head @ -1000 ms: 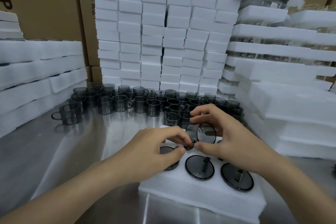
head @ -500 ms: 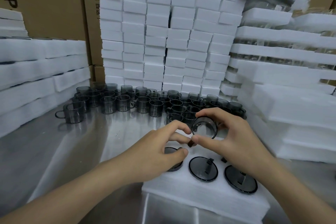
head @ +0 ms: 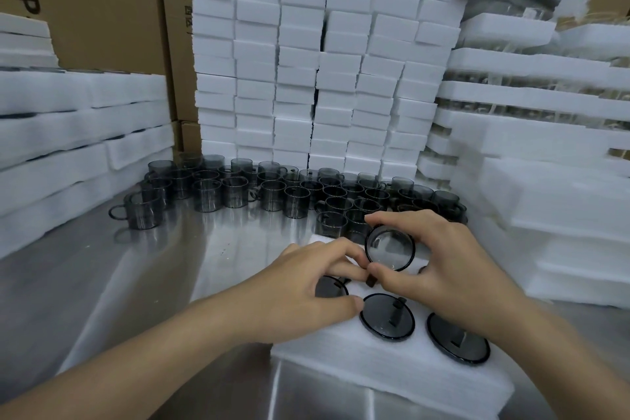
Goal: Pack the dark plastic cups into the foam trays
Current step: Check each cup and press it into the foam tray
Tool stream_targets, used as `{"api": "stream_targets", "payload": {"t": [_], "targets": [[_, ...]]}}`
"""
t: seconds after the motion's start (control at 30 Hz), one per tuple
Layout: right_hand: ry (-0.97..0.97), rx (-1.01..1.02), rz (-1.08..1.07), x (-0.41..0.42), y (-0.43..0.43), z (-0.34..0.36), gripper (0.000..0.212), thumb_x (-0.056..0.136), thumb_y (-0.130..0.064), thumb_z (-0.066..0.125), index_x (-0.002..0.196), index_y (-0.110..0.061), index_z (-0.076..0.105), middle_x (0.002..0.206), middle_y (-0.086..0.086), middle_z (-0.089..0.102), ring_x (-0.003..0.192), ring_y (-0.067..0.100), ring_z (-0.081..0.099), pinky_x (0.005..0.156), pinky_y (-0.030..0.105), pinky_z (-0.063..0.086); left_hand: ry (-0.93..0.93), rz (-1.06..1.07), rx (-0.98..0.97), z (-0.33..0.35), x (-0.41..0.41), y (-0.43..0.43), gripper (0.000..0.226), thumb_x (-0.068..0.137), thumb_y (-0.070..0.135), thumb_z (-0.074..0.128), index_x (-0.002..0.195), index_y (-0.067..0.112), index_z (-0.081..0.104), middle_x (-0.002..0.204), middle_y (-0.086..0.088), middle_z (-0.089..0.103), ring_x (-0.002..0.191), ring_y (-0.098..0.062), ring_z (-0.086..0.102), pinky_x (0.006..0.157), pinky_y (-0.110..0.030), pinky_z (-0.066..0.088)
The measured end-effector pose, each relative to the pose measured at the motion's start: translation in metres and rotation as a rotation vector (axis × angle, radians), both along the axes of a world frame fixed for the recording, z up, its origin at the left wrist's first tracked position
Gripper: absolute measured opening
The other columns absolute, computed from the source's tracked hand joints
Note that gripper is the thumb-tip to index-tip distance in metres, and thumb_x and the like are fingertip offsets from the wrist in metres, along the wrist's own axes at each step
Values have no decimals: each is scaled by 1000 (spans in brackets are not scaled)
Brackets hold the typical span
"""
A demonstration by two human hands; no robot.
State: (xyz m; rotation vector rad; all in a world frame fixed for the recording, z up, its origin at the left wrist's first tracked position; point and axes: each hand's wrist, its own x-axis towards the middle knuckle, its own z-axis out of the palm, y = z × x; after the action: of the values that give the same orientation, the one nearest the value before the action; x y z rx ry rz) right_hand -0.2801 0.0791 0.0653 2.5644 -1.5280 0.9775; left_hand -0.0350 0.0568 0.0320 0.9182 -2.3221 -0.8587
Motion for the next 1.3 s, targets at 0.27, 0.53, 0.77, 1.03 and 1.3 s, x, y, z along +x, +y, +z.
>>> {"api": "stream_targets", "payload": {"t": [0.27,0.53,0.77,1.03,1.3], "targets": [[54,64,-71,-2,-5,-4,68,83,-66,66,147,-46,57,132,-37,61,128,-10,52,105,18,45,-12,59,-68,0,-4,5,32,95,40,67,126,45,60,130,32,67,137,1,51,123,-45,26],[65,115,-126,0,-5,-8,77,82,-78,48,154,-49,46,145,-24,62,133,-4,54,107,23,46,-6,93,-60,0,-6,6,30,100,34,71,127,42,61,130,29,68,139,-1,52,121,-44,32],[64,121,-127,1,-5,-9,70,91,-67,56,157,-45,44,153,-24,54,141,-1,47,109,21,38,3,101,-68,0,-6,7,29,101,34,71,128,40,61,128,26,70,138,-3,53,121,-45,33],[44,143,-123,2,-4,-7,72,88,-73,52,155,-45,48,144,-22,62,132,-1,56,112,34,48,-21,102,-109,-2,-6,6,29,102,38,69,129,42,58,130,28,68,137,-3,54,120,-44,31],[41,160,-119,3,-3,-6,81,82,-79,43,155,-44,48,145,-20,61,134,2,56,113,37,47,-34,101,-171,-3,-7,7,31,97,48,62,127,46,56,128,32,68,136,0,53,119,-45,30]]}}
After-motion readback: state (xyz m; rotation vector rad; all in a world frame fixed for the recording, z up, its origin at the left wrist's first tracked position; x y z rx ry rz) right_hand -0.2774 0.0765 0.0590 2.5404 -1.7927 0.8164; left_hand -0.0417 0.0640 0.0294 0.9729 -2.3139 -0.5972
